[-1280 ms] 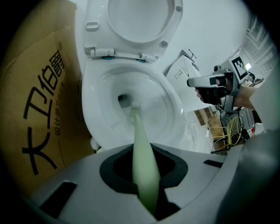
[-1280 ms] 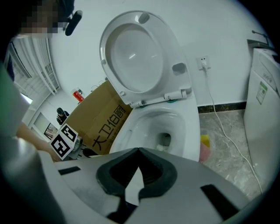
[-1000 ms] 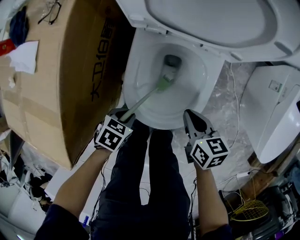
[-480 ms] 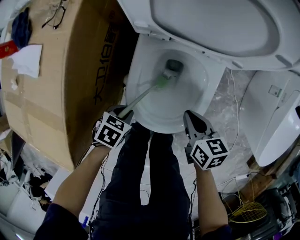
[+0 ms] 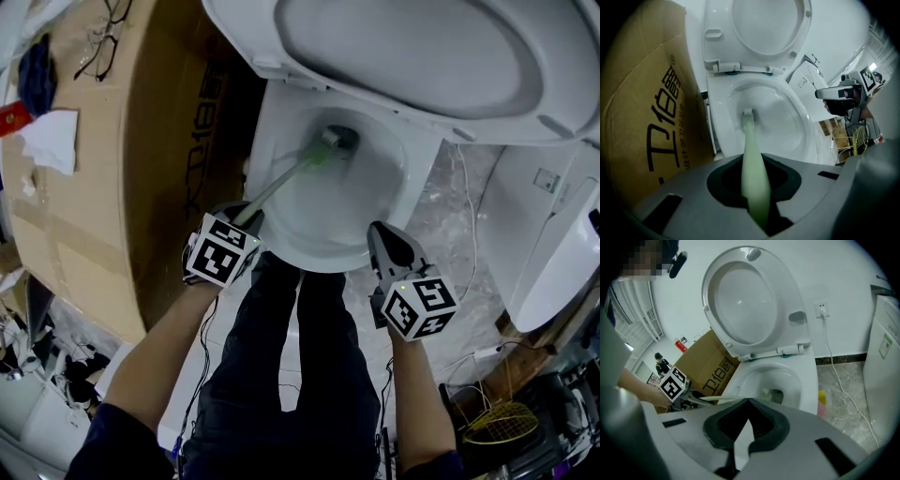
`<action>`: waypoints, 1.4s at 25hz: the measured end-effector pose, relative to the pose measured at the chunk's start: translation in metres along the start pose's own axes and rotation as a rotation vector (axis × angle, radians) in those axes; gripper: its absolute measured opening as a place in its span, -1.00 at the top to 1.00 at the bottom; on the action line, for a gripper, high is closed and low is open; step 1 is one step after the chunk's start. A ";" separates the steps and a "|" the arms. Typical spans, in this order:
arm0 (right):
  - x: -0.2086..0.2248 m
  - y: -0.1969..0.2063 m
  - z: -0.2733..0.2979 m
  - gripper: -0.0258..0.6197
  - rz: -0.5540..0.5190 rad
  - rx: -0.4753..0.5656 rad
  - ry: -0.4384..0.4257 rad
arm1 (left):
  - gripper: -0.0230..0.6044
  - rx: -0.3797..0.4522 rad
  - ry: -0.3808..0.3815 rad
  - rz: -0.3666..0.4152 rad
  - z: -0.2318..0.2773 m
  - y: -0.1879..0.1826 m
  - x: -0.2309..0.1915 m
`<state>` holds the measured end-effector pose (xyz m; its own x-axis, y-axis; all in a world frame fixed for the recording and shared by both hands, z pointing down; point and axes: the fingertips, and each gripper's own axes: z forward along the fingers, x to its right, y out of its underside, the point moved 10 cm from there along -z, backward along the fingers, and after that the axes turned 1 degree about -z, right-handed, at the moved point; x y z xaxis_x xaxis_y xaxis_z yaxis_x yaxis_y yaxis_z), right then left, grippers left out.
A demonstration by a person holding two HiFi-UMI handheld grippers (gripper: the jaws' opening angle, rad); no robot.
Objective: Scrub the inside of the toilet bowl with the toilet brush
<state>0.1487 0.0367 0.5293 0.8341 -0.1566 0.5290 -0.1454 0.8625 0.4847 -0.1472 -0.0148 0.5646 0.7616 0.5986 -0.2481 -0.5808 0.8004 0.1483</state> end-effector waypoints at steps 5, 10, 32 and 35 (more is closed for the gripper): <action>0.007 0.003 -0.004 0.91 0.020 0.006 0.014 | 0.68 -0.002 0.002 -0.003 0.005 -0.014 -0.001; 0.013 0.006 -0.009 0.91 0.039 0.012 0.026 | 0.68 0.005 -0.002 0.016 0.010 -0.026 0.001; 0.027 0.021 -0.031 0.91 0.077 0.041 0.053 | 0.68 0.006 0.041 0.067 0.024 -0.040 0.039; 0.026 0.023 -0.032 0.91 0.076 0.045 0.052 | 0.68 0.007 0.048 0.070 0.024 -0.037 0.042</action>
<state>0.1840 0.0676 0.5317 0.8461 -0.0648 0.5290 -0.2323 0.8485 0.4755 -0.0869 -0.0190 0.5713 0.7049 0.6508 -0.2823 -0.6298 0.7572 0.1732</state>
